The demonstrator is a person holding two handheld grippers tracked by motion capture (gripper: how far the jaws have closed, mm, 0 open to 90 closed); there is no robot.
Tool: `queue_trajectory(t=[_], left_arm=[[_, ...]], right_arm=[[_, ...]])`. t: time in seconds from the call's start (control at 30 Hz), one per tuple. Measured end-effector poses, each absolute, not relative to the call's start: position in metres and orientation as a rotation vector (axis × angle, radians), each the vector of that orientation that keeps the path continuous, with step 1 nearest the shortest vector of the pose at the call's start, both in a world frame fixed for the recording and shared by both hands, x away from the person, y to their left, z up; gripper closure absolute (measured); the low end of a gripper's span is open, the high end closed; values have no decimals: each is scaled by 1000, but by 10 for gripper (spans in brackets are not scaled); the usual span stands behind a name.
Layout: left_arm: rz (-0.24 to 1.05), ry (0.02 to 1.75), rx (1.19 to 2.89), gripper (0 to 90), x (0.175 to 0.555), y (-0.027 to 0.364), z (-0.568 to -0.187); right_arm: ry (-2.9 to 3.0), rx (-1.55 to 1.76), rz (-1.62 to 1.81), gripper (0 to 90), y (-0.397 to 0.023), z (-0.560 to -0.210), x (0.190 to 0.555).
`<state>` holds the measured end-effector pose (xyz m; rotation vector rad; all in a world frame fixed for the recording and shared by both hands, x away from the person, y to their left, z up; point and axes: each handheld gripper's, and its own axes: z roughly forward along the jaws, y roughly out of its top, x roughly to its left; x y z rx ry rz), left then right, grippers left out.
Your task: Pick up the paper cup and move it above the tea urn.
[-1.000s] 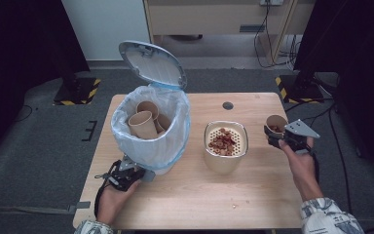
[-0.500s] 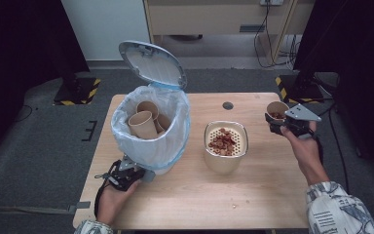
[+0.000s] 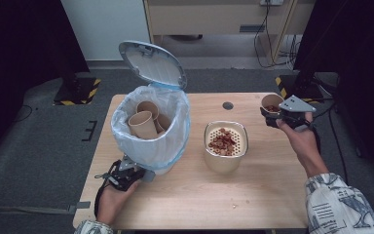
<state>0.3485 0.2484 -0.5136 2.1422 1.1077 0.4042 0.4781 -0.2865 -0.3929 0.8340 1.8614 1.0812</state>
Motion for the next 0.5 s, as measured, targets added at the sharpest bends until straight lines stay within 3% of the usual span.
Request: queue_trajectory(t=[0.5], left_arm=[[404,1108,2142,899,349,248,-514]], right_arm=[[1882,757,1064,286,-274,-378,489]])
